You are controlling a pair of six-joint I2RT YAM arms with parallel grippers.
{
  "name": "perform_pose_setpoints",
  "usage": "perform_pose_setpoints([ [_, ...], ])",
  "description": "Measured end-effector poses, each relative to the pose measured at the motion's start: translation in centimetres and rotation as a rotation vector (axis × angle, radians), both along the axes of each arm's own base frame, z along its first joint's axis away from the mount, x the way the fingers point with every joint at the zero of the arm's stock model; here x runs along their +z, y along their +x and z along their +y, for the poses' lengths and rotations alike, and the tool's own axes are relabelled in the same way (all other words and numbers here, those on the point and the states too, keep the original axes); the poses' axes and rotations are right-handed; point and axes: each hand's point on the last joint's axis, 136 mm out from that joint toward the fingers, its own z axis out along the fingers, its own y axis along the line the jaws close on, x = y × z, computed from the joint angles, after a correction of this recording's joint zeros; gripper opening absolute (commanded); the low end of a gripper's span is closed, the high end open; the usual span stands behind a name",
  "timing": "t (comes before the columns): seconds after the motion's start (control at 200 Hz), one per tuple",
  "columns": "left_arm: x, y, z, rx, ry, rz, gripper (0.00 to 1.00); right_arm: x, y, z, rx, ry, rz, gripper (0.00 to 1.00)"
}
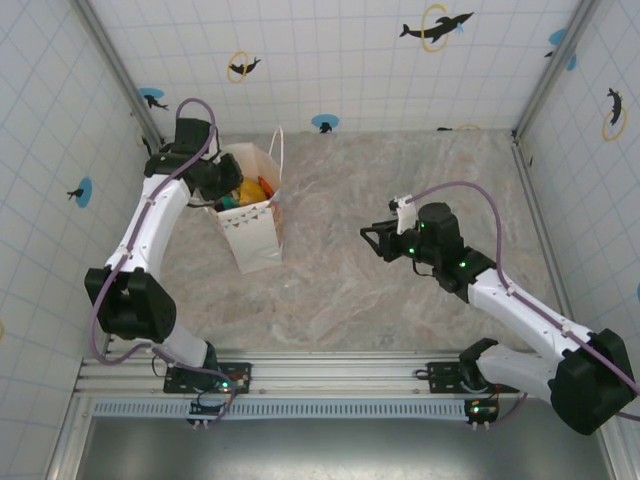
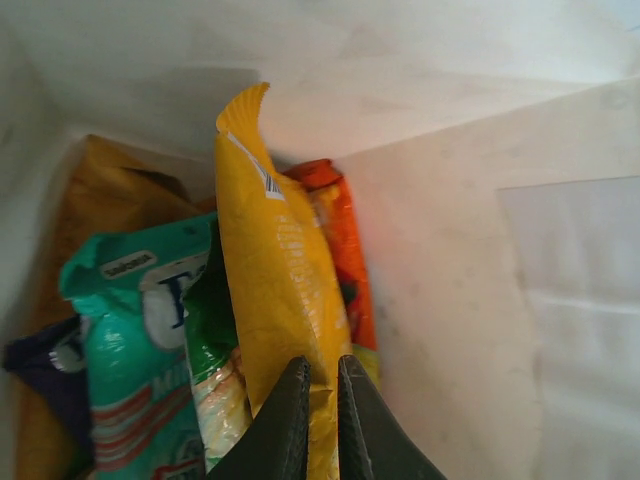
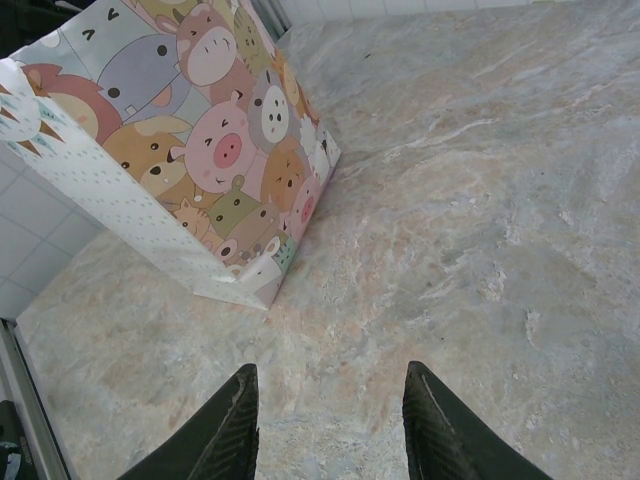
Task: Place the snacks into the paper bag
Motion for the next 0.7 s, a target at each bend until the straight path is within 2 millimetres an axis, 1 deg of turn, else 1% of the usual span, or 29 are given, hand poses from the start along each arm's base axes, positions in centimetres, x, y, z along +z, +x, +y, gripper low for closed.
perform_pose_setpoints([
  [0.07, -0.5, -0.1, 0.4, 0.007, 0.022, 0.014, 0.14, -0.2, -0.1, 0.1, 0.004, -0.003, 0.004, 0.41],
  [0.145, -0.6, -0.1, 0.5, 0.007, 0.031, 0.02, 0.22, -0.4, -0.1, 0.3, 0.01, -0.008, 0.012, 0.42],
  [0.2, -0.2, 0.0, 0.4, 0.001, 0.032, 0.009, 0.28, -0.6, -0.1, 0.5, 0.014, -0.015, 0.022, 0.42],
  [0.25, 0.6, 0.3, 0.3, -0.002, 0.023, -0.013, 0.32, -0.5, 0.0, 0.6, 0.015, -0.017, 0.026, 0.43],
  [0.34, 3.2, 1.1, -0.6, -0.027, -0.026, -0.078, 0.41, -0.1, 0.2, 0.9, 0.018, -0.017, 0.025, 0.44],
  [0.43, 6.1, 1.6, -1.9, -0.065, -0.103, -0.161, 0.43, 0.3, 0.3, 1.2, 0.023, -0.013, 0.019, 0.44],
  [0.49, 7.7, 1.5, -2.9, -0.1, -0.161, -0.208, 0.45, 0.6, 0.3, 1.4, 0.027, -0.011, 0.015, 0.44],
  [0.58, 10.8, 1.1, -4.5, -0.154, -0.272, -0.305, 0.48, 0.6, 0.3, 1.6, 0.033, -0.01, 0.015, 0.44],
  [0.625, 12.0, 0.7, -5.1, -0.179, -0.321, -0.347, 0.49, 0.6, 0.3, 1.7, 0.035, -0.012, 0.016, 0.44],
  [0.696, 13.4, 0.1, -6.0, -0.215, -0.392, -0.399, 0.49, 0.5, 0.2, 1.7, 0.038, -0.013, 0.018, 0.44],
])
